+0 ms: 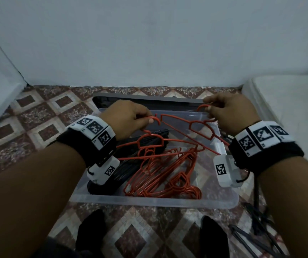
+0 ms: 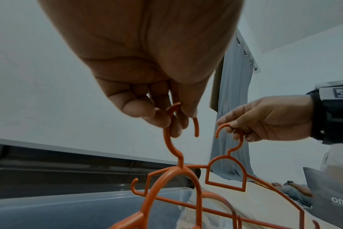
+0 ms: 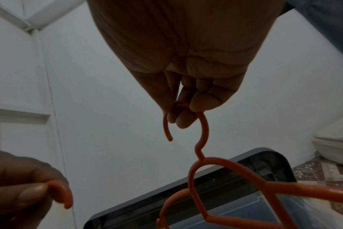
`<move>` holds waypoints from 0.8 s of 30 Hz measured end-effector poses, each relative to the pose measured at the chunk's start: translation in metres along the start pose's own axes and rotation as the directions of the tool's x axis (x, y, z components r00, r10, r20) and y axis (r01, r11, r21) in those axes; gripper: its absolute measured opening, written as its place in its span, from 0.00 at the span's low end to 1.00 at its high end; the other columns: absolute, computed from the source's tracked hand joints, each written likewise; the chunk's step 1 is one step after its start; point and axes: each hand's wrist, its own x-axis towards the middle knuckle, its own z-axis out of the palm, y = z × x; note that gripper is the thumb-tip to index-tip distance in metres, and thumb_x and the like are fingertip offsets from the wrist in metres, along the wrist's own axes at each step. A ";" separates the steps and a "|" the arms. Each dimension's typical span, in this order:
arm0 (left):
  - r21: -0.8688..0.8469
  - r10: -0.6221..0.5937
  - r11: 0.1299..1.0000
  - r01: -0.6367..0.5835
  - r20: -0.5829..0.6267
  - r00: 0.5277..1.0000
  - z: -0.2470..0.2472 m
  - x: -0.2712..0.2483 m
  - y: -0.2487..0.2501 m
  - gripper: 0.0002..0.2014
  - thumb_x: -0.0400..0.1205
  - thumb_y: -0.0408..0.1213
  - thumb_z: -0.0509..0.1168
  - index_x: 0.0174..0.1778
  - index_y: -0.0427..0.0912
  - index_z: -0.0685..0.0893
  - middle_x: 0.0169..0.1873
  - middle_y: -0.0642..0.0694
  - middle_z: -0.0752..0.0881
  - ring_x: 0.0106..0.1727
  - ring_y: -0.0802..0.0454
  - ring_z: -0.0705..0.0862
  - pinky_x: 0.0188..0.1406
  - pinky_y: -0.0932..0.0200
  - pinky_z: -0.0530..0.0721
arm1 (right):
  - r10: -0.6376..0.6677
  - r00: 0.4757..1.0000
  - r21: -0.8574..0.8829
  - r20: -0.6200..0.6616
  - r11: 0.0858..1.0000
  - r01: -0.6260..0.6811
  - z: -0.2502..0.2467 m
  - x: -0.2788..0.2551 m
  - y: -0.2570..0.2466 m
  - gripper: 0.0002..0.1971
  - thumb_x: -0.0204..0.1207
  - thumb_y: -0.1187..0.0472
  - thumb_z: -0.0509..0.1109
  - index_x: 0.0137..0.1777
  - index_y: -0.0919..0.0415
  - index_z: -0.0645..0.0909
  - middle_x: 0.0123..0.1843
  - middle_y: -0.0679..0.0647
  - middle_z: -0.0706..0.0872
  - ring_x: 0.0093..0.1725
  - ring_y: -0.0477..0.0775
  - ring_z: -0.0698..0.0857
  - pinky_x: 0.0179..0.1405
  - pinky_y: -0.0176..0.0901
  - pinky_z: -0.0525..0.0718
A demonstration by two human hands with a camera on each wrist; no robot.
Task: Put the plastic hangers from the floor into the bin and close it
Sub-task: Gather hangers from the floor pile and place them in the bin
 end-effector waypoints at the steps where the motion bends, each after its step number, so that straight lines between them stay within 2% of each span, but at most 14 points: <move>1: 0.006 -0.004 1.000 0.004 -0.008 1.000 0.000 0.000 -0.001 0.10 0.85 0.50 0.62 0.54 0.57 0.88 0.35 0.59 0.87 0.34 0.66 0.82 0.30 0.69 0.71 | -0.001 1.000 -0.016 -0.017 1.000 0.001 0.001 0.000 0.000 0.10 0.79 0.60 0.71 0.56 0.49 0.88 0.41 0.47 0.89 0.31 0.38 0.83 0.26 0.28 0.77; 4: 0.033 -0.040 0.999 0.041 -0.031 0.999 0.001 0.000 -0.003 0.12 0.87 0.48 0.60 0.59 0.53 0.87 0.34 0.58 0.86 0.33 0.66 0.81 0.30 0.71 0.70 | 0.011 1.000 -0.051 -0.024 0.999 -0.013 0.006 0.001 0.000 0.10 0.79 0.62 0.69 0.55 0.49 0.87 0.41 0.45 0.88 0.34 0.39 0.85 0.30 0.29 0.77; 6: -0.010 -0.063 0.998 0.062 -0.043 0.997 0.003 0.000 -0.002 0.11 0.86 0.45 0.61 0.60 0.53 0.86 0.32 0.57 0.87 0.32 0.65 0.83 0.29 0.72 0.73 | 0.033 0.999 -0.082 0.008 0.996 -0.033 0.010 0.001 -0.002 0.12 0.79 0.64 0.67 0.56 0.50 0.87 0.46 0.50 0.90 0.40 0.48 0.88 0.40 0.37 0.84; 8: -0.061 -0.070 0.996 0.068 -0.039 0.997 0.005 -0.001 0.003 0.11 0.86 0.43 0.61 0.61 0.55 0.84 0.29 0.55 0.88 0.30 0.64 0.84 0.29 0.69 0.76 | 0.059 0.997 -0.113 0.045 0.992 -0.054 0.014 0.000 -0.007 0.13 0.79 0.64 0.65 0.57 0.51 0.87 0.50 0.54 0.90 0.46 0.53 0.88 0.49 0.43 0.85; 10: -0.051 -0.070 0.996 0.067 -0.060 0.996 0.009 -0.001 0.010 0.11 0.84 0.42 0.61 0.60 0.56 0.84 0.28 0.53 0.87 0.28 0.61 0.84 0.30 0.63 0.80 | 0.064 0.992 -0.113 0.107 0.992 -0.052 0.018 -0.001 -0.013 0.12 0.81 0.63 0.66 0.60 0.53 0.86 0.51 0.56 0.90 0.46 0.54 0.88 0.47 0.40 0.83; 12: -0.092 -0.086 0.993 0.079 -0.078 0.993 0.014 0.000 0.021 0.08 0.83 0.41 0.63 0.54 0.53 0.84 0.27 0.53 0.87 0.27 0.62 0.84 0.35 0.59 0.85 | 0.071 0.978 -0.059 0.198 0.996 -0.060 0.022 -0.004 -0.021 0.11 0.81 0.62 0.68 0.61 0.54 0.85 0.49 0.57 0.91 0.42 0.54 0.89 0.41 0.41 0.86; 13: -0.188 -0.105 0.978 0.093 -0.055 0.993 0.018 0.001 0.027 0.06 0.83 0.40 0.63 0.51 0.51 0.84 0.28 0.53 0.88 0.27 0.60 0.86 0.35 0.56 0.88 | 0.080 0.968 -0.003 0.238 0.997 -0.081 0.025 -0.007 -0.025 0.09 0.81 0.62 0.69 0.59 0.54 0.85 0.46 0.58 0.91 0.38 0.54 0.90 0.37 0.42 0.88; 15: -0.439 -0.139 0.887 0.142 0.040 0.989 0.027 0.002 0.039 0.03 0.83 0.36 0.64 0.50 0.47 0.82 0.30 0.49 0.90 0.28 0.54 0.89 0.32 0.52 0.91 | 0.116 0.938 0.146 0.327 0.974 -0.171 0.029 -0.013 -0.033 0.03 0.81 0.59 0.70 0.51 0.56 0.84 0.40 0.57 0.90 0.31 0.50 0.90 0.29 0.40 0.87; 16: -0.524 -0.138 0.837 0.159 0.079 0.987 0.030 0.003 0.044 0.03 0.84 0.35 0.64 0.51 0.46 0.80 0.32 0.47 0.91 0.30 0.52 0.90 0.33 0.50 0.91 | 0.127 0.919 0.209 0.374 0.953 -0.217 0.032 -0.015 -0.037 0.06 0.81 0.56 0.70 0.47 0.57 0.84 0.39 0.57 0.89 0.33 0.51 0.90 0.31 0.41 0.87; 17: -0.563 -0.121 0.811 0.159 0.104 0.987 0.032 0.004 0.048 0.04 0.84 0.34 0.65 0.53 0.46 0.78 0.33 0.46 0.91 0.31 0.50 0.90 0.34 0.50 0.90 | 0.143 0.897 0.255 0.419 0.929 -0.268 0.034 -0.015 -0.039 0.09 0.81 0.52 0.70 0.46 0.57 0.84 0.40 0.58 0.89 0.36 0.54 0.90 0.36 0.45 0.88; 19: -0.514 -0.060 0.851 0.109 0.111 0.992 0.035 0.005 0.051 0.08 0.82 0.37 0.65 0.55 0.49 0.75 0.33 0.50 0.91 0.32 0.50 0.89 0.36 0.49 0.88 | 0.183 0.858 0.321 0.481 0.874 -0.366 0.038 -0.017 -0.042 0.14 0.79 0.46 0.71 0.48 0.57 0.86 0.41 0.60 0.89 0.41 0.59 0.90 0.45 0.54 0.88; 21: -0.493 -0.033 0.866 0.088 0.120 0.992 0.036 0.004 0.054 0.12 0.79 0.38 0.65 0.56 0.51 0.73 0.34 0.49 0.90 0.36 0.48 0.89 0.42 0.44 0.87 | 0.190 0.844 0.397 0.501 0.817 -0.419 0.039 -0.018 -0.044 0.12 0.77 0.48 0.73 0.48 0.57 0.88 0.41 0.61 0.90 0.38 0.58 0.89 0.39 0.52 0.88; 22: -0.563 -0.042 0.819 0.111 0.135 0.990 0.035 0.002 0.055 0.13 0.78 0.35 0.65 0.56 0.50 0.73 0.36 0.46 0.91 0.40 0.44 0.90 0.47 0.41 0.88 | 0.173 0.840 0.412 0.514 0.810 -0.419 0.038 -0.019 -0.044 0.07 0.77 0.52 0.74 0.44 0.53 0.89 0.38 0.59 0.90 0.35 0.56 0.89 0.32 0.46 0.85; 24: -0.775 -0.105 0.604 0.184 0.151 0.983 0.033 0.002 0.056 0.13 0.78 0.29 0.65 0.55 0.46 0.74 0.38 0.40 0.91 0.44 0.38 0.91 0.49 0.40 0.89 | 0.136 0.825 0.396 0.549 0.827 -0.400 0.035 -0.021 -0.042 0.07 0.76 0.63 0.73 0.42 0.51 0.90 0.34 0.57 0.89 0.30 0.54 0.85 0.26 0.40 0.73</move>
